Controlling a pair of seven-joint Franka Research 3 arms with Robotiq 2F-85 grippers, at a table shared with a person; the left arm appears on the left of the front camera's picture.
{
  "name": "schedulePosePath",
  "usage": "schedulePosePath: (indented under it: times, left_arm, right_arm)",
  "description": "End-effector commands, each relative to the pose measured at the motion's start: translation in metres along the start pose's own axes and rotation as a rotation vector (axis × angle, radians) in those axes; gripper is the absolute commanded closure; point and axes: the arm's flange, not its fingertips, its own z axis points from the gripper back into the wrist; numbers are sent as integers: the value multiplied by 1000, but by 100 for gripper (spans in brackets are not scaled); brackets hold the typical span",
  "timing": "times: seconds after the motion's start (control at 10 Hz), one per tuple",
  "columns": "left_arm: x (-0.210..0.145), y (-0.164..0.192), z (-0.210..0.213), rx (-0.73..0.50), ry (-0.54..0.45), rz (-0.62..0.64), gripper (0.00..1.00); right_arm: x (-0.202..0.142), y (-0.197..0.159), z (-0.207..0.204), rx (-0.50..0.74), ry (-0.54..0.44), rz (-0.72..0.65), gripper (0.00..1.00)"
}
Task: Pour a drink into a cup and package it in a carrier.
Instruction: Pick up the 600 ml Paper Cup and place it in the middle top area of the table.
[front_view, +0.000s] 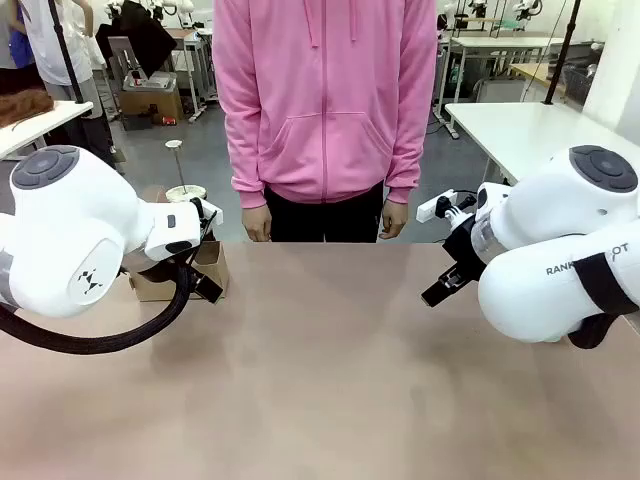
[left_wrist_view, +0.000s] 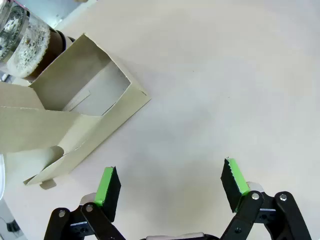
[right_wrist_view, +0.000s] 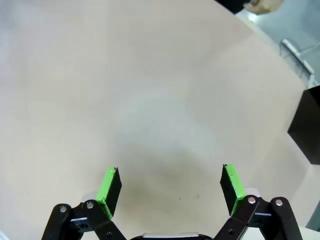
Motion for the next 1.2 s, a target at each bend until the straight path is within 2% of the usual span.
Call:
schedulePosePath:
  times: [0.0, 1.0, 1.1]
  left_arm:
    - [0, 0, 0, 0, 0, 0, 0]
    - [0, 0, 0, 0, 0, 0, 0]
    - [0, 0, 0, 0, 0, 0, 0]
  right_arm:
    - [0, 0, 0, 0, 0, 0, 0]
    - [0, 0, 0, 0, 0, 1, 0]
    - [14, -15, 21, -2, -24, -11, 0]
